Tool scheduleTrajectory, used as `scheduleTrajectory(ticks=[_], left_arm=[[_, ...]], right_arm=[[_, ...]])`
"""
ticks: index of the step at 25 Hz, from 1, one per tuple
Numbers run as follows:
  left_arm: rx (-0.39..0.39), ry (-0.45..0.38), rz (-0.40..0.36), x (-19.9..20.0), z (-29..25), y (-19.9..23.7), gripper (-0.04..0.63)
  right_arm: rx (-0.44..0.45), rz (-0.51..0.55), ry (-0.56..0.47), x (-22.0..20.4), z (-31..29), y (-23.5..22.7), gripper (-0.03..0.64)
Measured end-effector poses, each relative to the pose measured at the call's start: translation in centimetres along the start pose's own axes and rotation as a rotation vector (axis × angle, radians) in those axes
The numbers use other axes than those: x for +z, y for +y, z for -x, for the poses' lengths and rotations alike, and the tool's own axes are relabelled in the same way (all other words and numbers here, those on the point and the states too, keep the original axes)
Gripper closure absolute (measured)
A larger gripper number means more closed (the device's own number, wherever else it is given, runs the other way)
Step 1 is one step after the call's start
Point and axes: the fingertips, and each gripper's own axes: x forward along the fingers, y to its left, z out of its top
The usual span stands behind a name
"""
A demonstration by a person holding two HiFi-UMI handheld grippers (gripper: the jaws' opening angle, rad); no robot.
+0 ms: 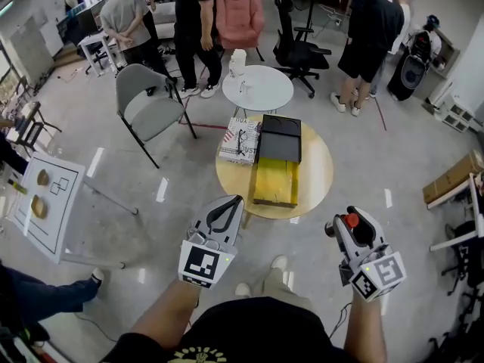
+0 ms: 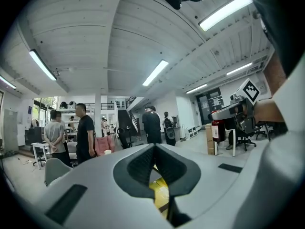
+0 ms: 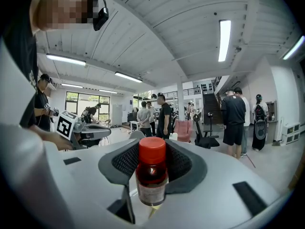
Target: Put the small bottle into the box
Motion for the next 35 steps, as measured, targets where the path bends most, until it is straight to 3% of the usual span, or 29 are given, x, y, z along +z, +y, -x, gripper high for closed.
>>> scheduleTrajectory(ticks=[11,22,35], left_arm=[[0.026,0.040,0.007,-0.4,-3.9,1.1,0.578],[0.019,0.079,0.060,-2.8,-9.1,1.1,0.578],[0.056,0.090,0.051,-1.8,-15.7,1.9,0.578]], right_arm=[[0.094,0.036,0.026,-0.1,-5.0,-2.1,0.456],[0.138,-0.014,0.056,-0.6,-8.3,-5.8,0.456],[0.173,-0.044,0.074,-0.9,-10.8,-12.0,0.456]])
